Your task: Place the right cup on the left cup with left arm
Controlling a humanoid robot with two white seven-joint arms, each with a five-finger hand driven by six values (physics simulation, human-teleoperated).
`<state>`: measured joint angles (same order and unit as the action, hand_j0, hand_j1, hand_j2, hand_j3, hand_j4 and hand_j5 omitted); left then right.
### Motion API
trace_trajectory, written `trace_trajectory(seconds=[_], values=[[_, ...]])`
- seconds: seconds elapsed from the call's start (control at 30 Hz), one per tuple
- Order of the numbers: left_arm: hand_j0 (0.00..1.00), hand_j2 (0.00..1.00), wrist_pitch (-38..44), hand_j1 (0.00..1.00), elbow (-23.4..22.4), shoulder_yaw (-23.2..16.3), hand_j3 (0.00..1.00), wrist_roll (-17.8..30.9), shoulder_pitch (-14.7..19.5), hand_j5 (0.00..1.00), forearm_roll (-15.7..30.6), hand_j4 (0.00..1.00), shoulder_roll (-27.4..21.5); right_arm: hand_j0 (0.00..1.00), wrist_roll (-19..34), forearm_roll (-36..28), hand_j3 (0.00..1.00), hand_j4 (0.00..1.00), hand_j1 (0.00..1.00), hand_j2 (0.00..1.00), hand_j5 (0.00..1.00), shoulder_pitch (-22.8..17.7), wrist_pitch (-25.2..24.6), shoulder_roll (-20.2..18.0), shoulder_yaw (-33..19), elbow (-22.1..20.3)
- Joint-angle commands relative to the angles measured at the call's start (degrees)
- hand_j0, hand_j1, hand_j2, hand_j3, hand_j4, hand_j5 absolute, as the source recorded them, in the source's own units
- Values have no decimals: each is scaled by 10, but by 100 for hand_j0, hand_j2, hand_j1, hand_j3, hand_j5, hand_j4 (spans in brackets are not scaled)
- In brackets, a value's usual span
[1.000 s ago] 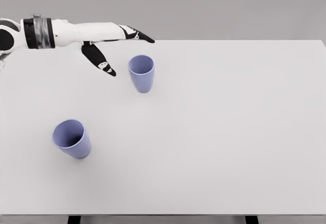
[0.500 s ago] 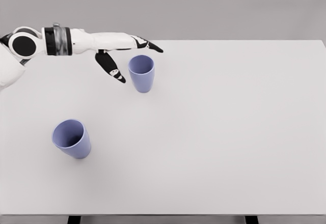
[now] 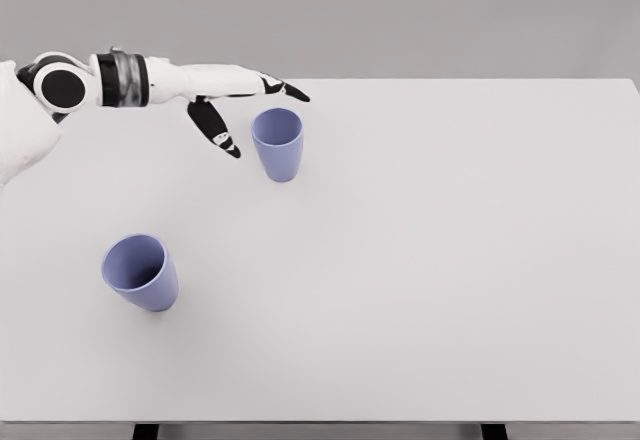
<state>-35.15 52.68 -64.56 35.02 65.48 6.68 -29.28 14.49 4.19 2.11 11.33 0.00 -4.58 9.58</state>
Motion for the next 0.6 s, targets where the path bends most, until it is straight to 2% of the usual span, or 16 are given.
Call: trace_trajectory(seconds=[0.0, 0.17, 0.57], values=[[100, 100, 2, 100, -23, 2, 100, 0, 0, 100, -8, 100, 19, 100, 0, 0, 100, 100, 100, 100, 100, 0, 0, 0, 0, 0], [100, 100, 2, 100, -38, 2, 100, 0, 1, 100, -21, 100, 38, 100, 0, 0, 100, 100, 100, 100, 100, 0, 0, 0, 0, 0], [100, 100, 2, 100, -43, 3, 100, 0, -1, 100, -24, 100, 38, 100, 0, 0, 100, 100, 100, 100, 100, 0, 0, 0, -1, 0]])
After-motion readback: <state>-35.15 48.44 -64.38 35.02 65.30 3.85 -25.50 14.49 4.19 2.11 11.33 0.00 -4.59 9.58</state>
